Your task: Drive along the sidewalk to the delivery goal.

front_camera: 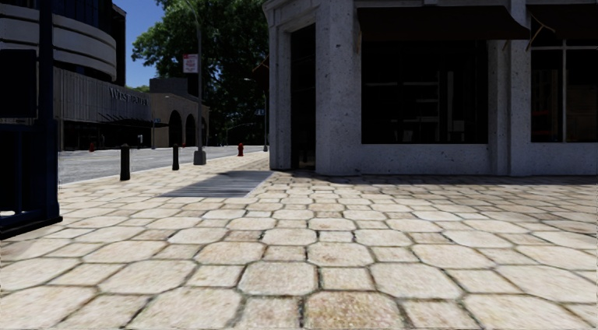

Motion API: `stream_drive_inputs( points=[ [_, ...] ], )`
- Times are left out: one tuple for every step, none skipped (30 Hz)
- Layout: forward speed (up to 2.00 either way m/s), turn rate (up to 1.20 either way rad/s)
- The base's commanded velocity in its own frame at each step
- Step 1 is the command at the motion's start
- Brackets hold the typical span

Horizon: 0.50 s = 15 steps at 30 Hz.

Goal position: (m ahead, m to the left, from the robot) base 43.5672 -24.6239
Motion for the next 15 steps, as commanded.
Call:
stream_drive_inputs(
  points=[
    [2.00, 0.44],
    [2.00, 0.25],
    [2.00, 0.12],
    [2.00, 0.09],
    [2.00, 0.07],
    [2.00, 0.07],
    [2.00, 0.07],
    [2.00, 0.27],
    [2.00, 0.27],
    [2.00, 0.56],
    [2.00, 0.99],
    [2.00, 1.07],
    [2.00, 1.09],
    [2.00, 0.62],
    [2.00, 0.23]
  ],
)
